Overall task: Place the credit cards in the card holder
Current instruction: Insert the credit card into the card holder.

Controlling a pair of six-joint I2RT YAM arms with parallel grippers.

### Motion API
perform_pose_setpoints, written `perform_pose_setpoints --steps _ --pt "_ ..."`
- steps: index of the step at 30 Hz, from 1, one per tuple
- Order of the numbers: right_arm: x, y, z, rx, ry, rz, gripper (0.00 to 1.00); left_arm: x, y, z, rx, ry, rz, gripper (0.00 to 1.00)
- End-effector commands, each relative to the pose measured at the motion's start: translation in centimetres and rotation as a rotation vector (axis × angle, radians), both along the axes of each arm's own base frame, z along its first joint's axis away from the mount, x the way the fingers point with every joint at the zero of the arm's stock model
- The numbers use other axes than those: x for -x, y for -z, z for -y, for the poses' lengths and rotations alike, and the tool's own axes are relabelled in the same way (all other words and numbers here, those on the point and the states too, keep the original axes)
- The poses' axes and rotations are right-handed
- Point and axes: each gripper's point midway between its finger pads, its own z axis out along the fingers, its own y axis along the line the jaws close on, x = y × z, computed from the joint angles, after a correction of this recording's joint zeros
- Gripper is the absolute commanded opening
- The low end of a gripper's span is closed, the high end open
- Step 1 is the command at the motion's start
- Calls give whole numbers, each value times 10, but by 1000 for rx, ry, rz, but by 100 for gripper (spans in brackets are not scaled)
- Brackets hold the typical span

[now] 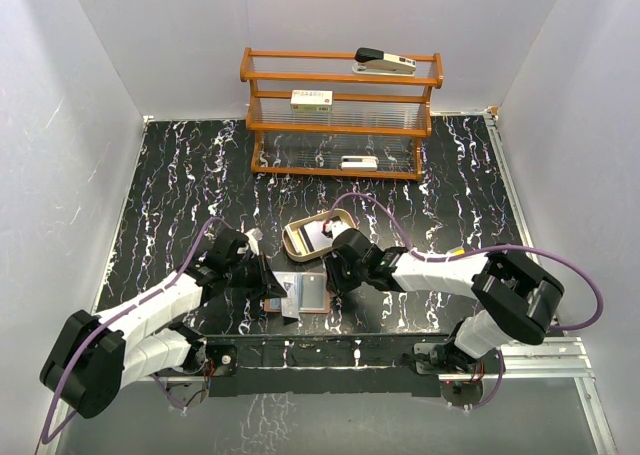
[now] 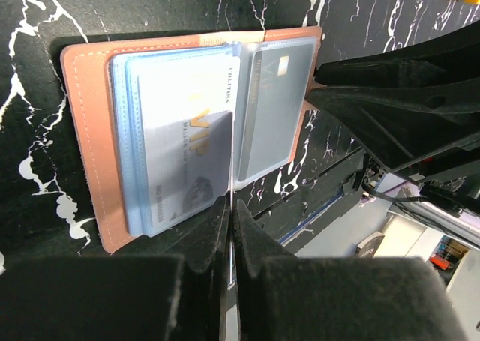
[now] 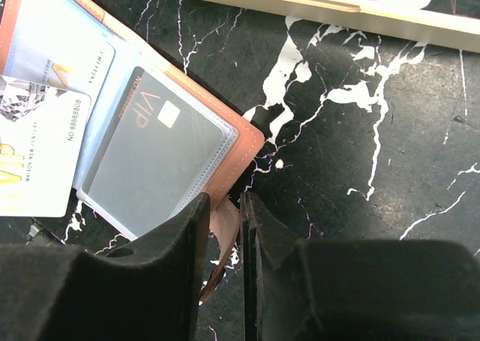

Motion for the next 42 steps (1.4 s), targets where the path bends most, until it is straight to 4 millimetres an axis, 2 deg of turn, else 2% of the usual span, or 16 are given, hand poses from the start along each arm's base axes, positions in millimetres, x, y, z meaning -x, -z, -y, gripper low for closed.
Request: perform_pose_setpoints --steps 1,14,38,42 --pt "-8 -7 -13 -14 -64 65 21 -2 -7 0 -18 24 12 0" --pt "-12 -11 -23 -19 -141 125 21 -6 -18 1 -20 69 62 0" --pt "-15 -13 -22 -10 -133 134 20 -16 -20 9 23 112 74 0" --pt "-14 -13 -22 -7 -136 132 21 -16 -14 9 20 104 66 0"
